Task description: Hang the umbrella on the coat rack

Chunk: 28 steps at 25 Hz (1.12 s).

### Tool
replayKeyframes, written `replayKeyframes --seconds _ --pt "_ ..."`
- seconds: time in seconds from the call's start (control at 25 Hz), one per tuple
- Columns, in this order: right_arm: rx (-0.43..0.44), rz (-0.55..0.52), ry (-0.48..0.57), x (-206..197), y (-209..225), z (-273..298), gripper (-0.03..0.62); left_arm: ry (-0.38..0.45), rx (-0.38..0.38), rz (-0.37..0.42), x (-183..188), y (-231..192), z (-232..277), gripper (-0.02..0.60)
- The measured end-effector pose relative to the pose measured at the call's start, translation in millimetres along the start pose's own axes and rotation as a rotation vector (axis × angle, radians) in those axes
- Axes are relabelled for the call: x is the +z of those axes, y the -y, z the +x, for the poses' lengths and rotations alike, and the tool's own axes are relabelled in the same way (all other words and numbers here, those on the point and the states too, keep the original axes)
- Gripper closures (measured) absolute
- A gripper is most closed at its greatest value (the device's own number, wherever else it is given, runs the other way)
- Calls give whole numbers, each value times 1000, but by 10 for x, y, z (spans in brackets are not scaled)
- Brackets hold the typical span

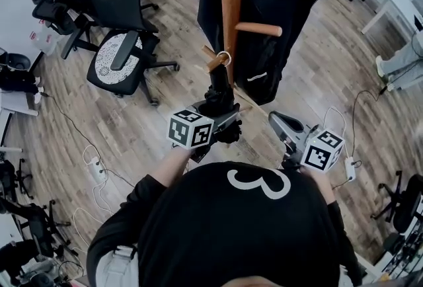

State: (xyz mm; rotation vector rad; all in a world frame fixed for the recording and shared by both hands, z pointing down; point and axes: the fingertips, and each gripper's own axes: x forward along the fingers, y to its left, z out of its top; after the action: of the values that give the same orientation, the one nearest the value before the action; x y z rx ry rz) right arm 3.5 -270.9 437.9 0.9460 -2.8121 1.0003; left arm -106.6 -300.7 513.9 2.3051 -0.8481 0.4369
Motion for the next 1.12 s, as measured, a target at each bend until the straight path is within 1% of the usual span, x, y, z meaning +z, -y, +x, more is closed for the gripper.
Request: replayKeyframes --seconds 0.32,0.44,0.52,0.68,0.88,1.12 --pt "-24 9 -11 -3 68 -75 566 -24 47 34 -37 -128 145 308" --pt "-24 10 -19 -11 82 -70 566 -22 61 29 -54 -176 187 308" --pt "-23 12 -26 -21 83 -69 566 -17 83 32 -62 -224 208 308" --pt "-4 46 -13 3 71 -110 566 9 136 58 -37 -316 246 308" --pt "-16 49 -6 10 93 -180 566 54 197 104 -5 -429 318 308" --pt "-30 55 -11 -17 123 -306 566 95 232 130 50 -487 379 307"
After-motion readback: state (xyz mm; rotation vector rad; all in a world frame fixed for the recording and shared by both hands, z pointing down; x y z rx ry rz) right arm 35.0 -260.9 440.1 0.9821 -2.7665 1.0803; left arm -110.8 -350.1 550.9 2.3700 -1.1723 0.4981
